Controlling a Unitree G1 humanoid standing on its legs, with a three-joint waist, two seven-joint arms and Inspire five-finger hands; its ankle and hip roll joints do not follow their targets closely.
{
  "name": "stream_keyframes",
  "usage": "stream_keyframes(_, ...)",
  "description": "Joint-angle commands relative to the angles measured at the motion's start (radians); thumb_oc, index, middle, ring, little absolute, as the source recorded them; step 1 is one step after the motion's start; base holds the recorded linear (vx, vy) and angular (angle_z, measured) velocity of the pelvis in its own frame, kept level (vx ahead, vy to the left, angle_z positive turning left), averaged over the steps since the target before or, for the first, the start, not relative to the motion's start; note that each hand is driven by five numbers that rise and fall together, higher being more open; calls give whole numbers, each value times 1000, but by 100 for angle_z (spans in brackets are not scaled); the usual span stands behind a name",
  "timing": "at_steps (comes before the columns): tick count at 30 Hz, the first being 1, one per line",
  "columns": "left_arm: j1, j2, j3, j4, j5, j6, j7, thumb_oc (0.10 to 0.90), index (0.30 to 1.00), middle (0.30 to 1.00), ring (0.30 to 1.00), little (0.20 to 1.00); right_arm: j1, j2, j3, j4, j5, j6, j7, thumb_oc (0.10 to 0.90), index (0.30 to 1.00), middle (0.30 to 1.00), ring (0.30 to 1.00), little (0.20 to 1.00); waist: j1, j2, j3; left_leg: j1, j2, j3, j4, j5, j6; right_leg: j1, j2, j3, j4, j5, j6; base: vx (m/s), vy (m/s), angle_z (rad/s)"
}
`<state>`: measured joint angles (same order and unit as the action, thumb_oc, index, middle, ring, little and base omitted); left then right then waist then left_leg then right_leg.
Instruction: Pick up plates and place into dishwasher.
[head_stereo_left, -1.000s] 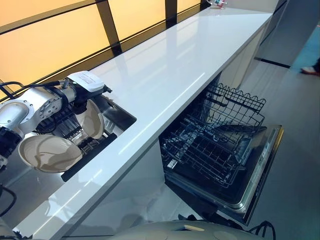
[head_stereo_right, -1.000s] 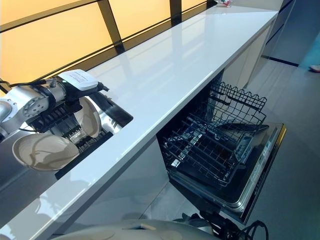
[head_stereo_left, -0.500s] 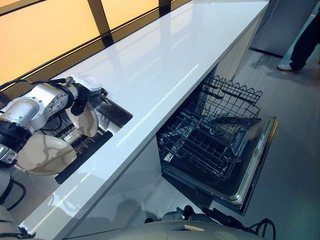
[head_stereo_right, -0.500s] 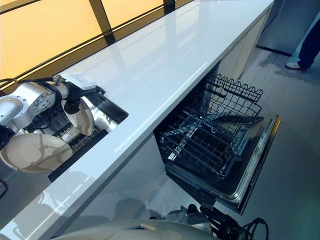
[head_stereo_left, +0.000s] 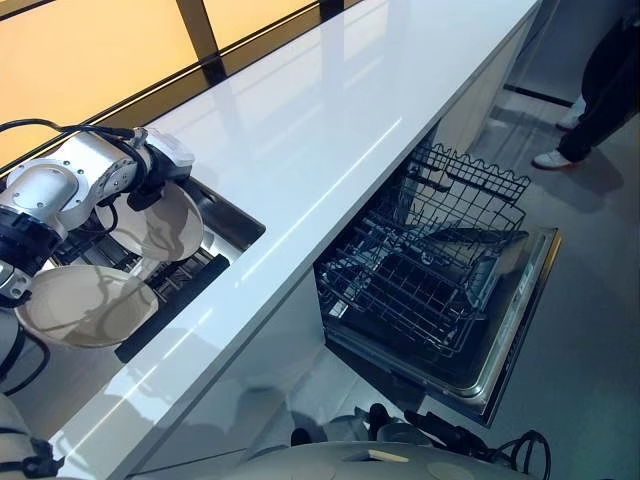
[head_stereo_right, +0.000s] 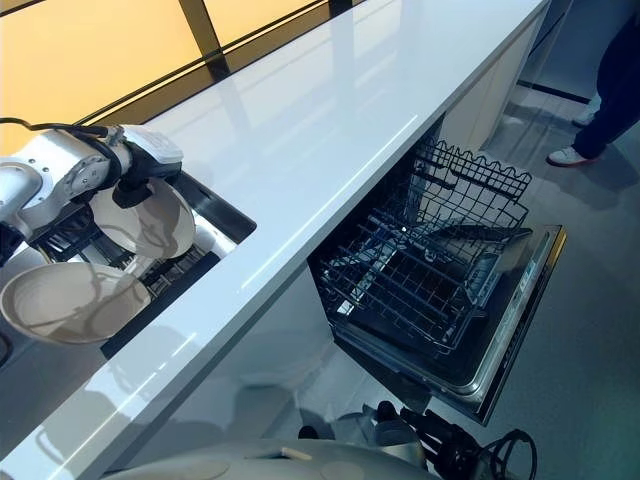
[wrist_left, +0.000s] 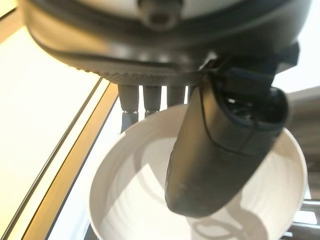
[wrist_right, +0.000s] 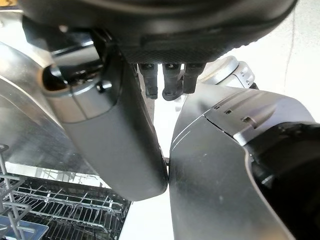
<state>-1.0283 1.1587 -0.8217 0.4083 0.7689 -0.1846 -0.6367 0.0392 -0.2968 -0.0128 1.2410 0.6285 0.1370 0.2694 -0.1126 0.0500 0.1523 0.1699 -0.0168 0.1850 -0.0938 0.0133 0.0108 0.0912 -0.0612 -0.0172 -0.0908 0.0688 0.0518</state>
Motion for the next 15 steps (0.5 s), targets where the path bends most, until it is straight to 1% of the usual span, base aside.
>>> stream_keyframes(1, -202, 113, 11, 31, 35, 4, 26, 100, 300, 300, 300, 200, -3, -15, 14, 2, 28, 4, 8, 800, 900, 900, 900, 900, 0, 46, -7, 0, -95, -72, 7, -83, 70, -24, 45, -50, 89, -45, 66, 0, 0, 0)
stream_keyframes(4, -208, 125, 8, 3, 24, -1, 27, 100, 300, 300, 300, 200, -4, -13, 15, 0, 35, 5, 4, 800, 900, 900, 900, 900, 5, 46, -11, 1, -95, -79, 7, -84, 69, -19, 46, -54, 84, -47, 64, -11, -8, 1)
stream_keyframes(9, -203, 140, 30, -34, -5, -1, 78, 100, 300, 300, 300, 200, -9, -10, 10, 10, 38, -4, 9, 800, 900, 900, 900, 900, 13, 47, -18, 3, -95, -88, 7, -86, 66, -8, 47, -62, 74, -49, 60, -38, -24, 4)
stream_keyframes(12, -193, 141, 62, -50, -54, 17, 175, 100, 300, 300, 300, 200, -11, -9, 8, 14, 44, -8, 9, 800, 900, 900, 900, 900, 18, 44, -24, 3, -94, -91, 7, -87, 63, -1, 48, -67, 66, -50, 57, -36, -24, 1)
stream_keyframes(14, -181, 139, 91, -60, -132, 51, 239, 100, 300, 300, 300, 200, -10, -7, 6, 18, 48, -12, 9, 800, 900, 900, 900, 900, 20, 42, -30, 3, -93, -93, 7, -87, 61, 4, 49, -69, 60, -51, 56, -15, -11, 1)
stream_keyframes(15, -176, 137, 105, -62, -152, 48, 267, 100, 300, 300, 300, 200, -11, -8, 5, 20, 50, -12, 10, 800, 900, 900, 900, 900, 22, 42, -32, 3, -92, -94, 7, -87, 60, 5, 50, -69, 58, -51, 55, -32, -20, 2)
